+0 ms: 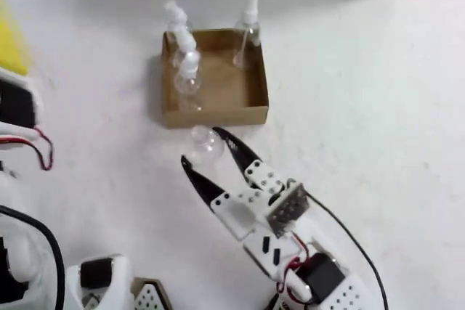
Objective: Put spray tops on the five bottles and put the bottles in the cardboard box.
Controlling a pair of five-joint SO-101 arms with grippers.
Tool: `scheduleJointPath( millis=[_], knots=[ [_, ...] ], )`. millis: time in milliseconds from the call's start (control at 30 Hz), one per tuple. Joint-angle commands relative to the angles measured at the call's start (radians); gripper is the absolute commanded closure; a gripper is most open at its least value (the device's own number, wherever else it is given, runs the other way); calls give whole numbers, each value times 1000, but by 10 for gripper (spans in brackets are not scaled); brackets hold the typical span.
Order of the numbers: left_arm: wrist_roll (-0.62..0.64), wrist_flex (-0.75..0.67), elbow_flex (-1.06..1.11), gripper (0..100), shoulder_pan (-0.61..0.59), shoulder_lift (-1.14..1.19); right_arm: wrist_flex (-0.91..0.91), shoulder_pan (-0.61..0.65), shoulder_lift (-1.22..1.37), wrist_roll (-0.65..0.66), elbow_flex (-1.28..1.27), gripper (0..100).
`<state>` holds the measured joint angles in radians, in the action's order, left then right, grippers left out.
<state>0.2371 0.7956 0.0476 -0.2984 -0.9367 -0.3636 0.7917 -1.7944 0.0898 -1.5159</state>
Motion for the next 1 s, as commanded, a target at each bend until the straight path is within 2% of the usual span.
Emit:
scheduleJointPath(
  millis=[0, 200, 400, 533, 600, 733, 967],
  knots=[
    [68, -44, -44, 980, 165, 4, 120, 31, -10, 15, -72, 983],
    [281, -44, -117, 980, 263, 124, 137, 87, -10, 8, -104, 983],
    [371, -20, -106, 980, 321, 186, 145, 111, -7, 8, -104, 983],
    [356, 54, -44, 980, 449, 76, 137, 131, -7, 8, -107, 983],
    [296, 26, 23, 980, 481, 8, 143, 131, -7, 8, -123, 983],
    [261, -86, 195, 980, 464, -65, 143, 130, -8, 8, -130, 983],
    [261, -117, 385, 980, 469, -199, 145, 117, -8, 6, -130, 983]
  ],
)
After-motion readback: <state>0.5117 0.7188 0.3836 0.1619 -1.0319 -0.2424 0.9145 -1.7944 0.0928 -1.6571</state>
